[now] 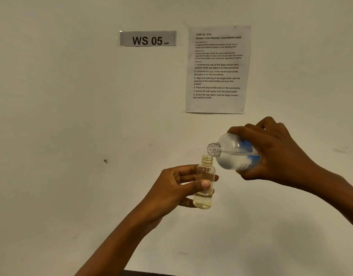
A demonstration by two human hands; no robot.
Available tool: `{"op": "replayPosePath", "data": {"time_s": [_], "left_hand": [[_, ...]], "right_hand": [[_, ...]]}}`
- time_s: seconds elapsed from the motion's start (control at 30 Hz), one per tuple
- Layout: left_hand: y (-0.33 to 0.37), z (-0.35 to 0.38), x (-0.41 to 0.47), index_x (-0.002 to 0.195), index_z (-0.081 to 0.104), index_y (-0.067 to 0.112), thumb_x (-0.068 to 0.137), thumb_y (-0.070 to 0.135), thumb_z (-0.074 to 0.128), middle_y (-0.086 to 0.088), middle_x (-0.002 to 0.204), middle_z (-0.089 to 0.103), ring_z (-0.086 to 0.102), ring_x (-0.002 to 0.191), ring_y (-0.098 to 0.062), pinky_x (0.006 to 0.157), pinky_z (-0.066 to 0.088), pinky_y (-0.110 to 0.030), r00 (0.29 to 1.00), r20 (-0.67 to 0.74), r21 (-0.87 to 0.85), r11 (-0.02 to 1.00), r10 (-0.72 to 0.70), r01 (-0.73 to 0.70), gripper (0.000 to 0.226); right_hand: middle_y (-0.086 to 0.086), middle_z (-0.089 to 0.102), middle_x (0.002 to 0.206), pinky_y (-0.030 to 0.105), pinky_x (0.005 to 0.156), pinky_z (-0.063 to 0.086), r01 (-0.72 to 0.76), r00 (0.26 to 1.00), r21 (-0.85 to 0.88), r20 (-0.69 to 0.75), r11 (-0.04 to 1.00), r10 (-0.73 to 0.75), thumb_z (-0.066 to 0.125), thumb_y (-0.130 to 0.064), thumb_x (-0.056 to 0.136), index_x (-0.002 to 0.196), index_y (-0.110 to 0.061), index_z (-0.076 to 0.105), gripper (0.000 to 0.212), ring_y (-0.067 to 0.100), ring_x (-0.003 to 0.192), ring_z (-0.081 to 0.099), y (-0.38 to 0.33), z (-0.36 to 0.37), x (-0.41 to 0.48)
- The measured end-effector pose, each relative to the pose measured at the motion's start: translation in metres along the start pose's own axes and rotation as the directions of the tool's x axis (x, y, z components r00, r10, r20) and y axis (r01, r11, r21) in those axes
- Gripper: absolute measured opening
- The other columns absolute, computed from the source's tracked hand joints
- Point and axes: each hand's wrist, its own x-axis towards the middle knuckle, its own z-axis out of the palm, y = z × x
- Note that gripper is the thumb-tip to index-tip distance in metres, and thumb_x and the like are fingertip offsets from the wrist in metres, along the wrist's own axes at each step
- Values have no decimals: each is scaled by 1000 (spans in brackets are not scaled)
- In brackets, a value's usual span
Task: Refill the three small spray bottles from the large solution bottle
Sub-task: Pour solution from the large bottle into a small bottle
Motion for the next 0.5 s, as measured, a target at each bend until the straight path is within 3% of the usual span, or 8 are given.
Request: {"op": "replayPosePath", "data": {"time_s": [0.5], "left_hand": [[-1, 0, 0, 101, 66, 26, 70, 25, 66, 4, 100, 74, 72, 90, -18, 68, 59, -28, 1000, 2, 7, 1000, 0, 0, 31]], "right_hand": [[-3, 61, 93, 35, 68, 35, -10, 1000, -1, 3, 1000, 10, 84, -35, 48, 117, -32, 39, 82, 22, 82, 40, 0, 0, -1]]}}
